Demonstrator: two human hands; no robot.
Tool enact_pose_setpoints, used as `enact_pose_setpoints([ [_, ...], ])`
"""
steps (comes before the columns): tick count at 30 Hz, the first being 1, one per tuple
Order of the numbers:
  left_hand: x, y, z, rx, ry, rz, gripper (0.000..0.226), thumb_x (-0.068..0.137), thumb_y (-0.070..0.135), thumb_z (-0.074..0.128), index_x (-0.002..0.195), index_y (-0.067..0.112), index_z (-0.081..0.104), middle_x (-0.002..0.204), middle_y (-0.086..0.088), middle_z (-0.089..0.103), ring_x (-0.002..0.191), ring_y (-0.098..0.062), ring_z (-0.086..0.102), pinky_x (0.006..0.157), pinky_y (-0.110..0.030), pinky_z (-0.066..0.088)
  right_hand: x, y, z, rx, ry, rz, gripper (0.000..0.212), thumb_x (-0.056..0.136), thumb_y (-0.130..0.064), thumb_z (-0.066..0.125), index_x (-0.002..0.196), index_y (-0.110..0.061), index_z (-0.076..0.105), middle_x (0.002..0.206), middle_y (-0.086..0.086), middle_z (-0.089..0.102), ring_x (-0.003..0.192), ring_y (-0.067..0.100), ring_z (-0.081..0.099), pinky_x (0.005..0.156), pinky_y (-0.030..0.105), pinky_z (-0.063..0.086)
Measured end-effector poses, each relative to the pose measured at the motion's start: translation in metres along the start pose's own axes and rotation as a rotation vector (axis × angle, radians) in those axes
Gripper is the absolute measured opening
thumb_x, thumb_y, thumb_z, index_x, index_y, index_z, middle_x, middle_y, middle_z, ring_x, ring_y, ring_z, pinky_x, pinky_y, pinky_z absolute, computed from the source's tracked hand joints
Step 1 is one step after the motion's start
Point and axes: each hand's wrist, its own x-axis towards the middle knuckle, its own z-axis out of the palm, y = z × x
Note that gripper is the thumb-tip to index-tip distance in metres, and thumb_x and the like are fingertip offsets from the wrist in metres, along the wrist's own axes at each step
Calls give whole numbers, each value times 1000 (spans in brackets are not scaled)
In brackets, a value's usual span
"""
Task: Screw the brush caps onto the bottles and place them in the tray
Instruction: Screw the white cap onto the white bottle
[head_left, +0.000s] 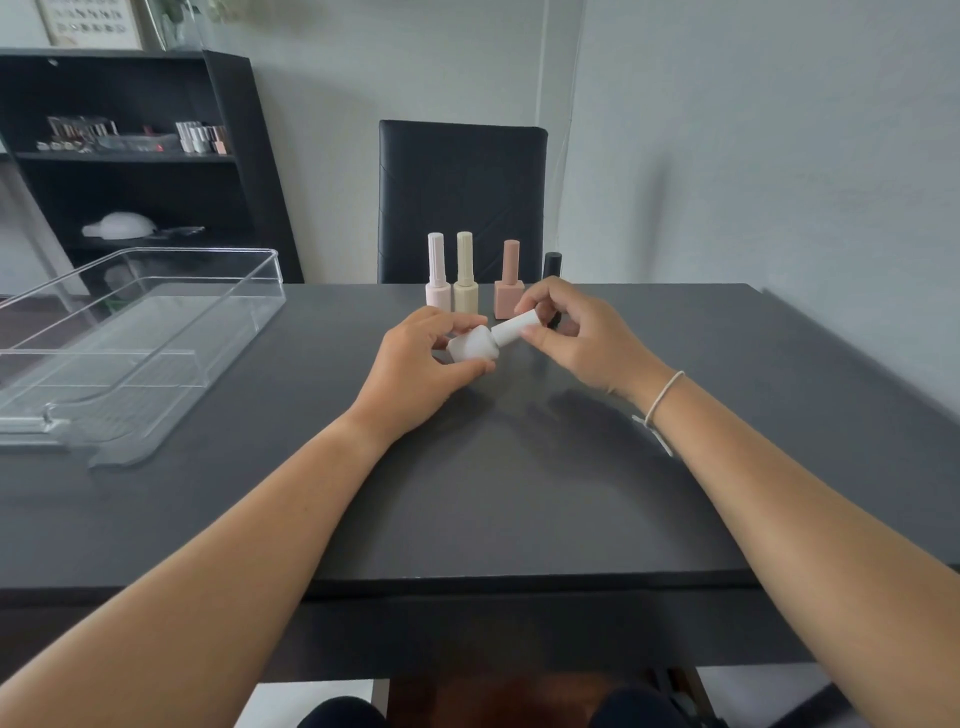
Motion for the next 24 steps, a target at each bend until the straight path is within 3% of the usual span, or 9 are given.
enact_pose_setpoints([
  [2, 0, 0, 0, 4, -3, 0, 40, 73, 20, 75, 112, 23, 64, 102, 4, 58, 84, -6, 53, 72, 1, 38, 1, 0, 0, -19, 12, 10, 4, 86, -16, 58, 89, -13, 57, 72, -7, 49, 57, -1, 41, 57, 7, 35],
  [8, 0, 0, 0, 7, -5, 0, 41, 73, 20, 75, 112, 23, 63, 103, 5, 58, 87, -9, 53, 74, 0, 38, 3, 2, 2, -30, 25, 85, 31, 89, -38, 52, 75, -11, 58, 64, 3, 52, 55, 9, 42, 56, 18, 36],
  [11, 0, -1, -1, 15, -6, 1, 40, 73, 21, 75, 112, 23, 63, 103, 4, 59, 89, -12, 54, 75, -2, 39, 1, 0, 1, 20, 27, 42, 17, 87, -29, 59, 87, -13, 57, 74, 1, 53, 66, 7, 46, 64, 13, 38],
  [16, 0, -1, 0, 11, -4, 1, 41, 73, 20, 75, 112, 23, 64, 102, 5, 58, 89, -14, 54, 75, -3, 40, 0, 0, 0, -23, -6, 1, 7, 85, -12, 59, 92, -11, 56, 72, -10, 46, 53, -9, 43, 56, 5, 34],
  [18, 0, -1, 0, 15, -6, 1, 41, 73, 20, 75, 112, 23, 64, 102, 5, 58, 89, -14, 54, 74, -2, 39, 1, 1, 1, -40, 10, 22, 7, 87, -18, 58, 85, -12, 58, 69, -10, 49, 53, -7, 43, 56, 6, 34],
  [21, 0, -1, 0, 12, -10, 2, 40, 73, 20, 75, 111, 24, 63, 102, 5, 58, 88, -13, 54, 74, -1, 39, 2, 1, 1, -49, 15, 61, 24, 89, -33, 54, 72, -16, 56, 60, -3, 49, 49, 0, 41, 51, 10, 33],
  [24, 0, -1, 0, 11, -9, 3, 40, 73, 20, 75, 111, 25, 63, 103, 4, 58, 86, -9, 53, 74, -2, 39, 1, 1, 1, -22, 18, 62, 26, 89, -36, 54, 77, -14, 57, 67, 2, 53, 57, 6, 43, 56, 15, 36],
])
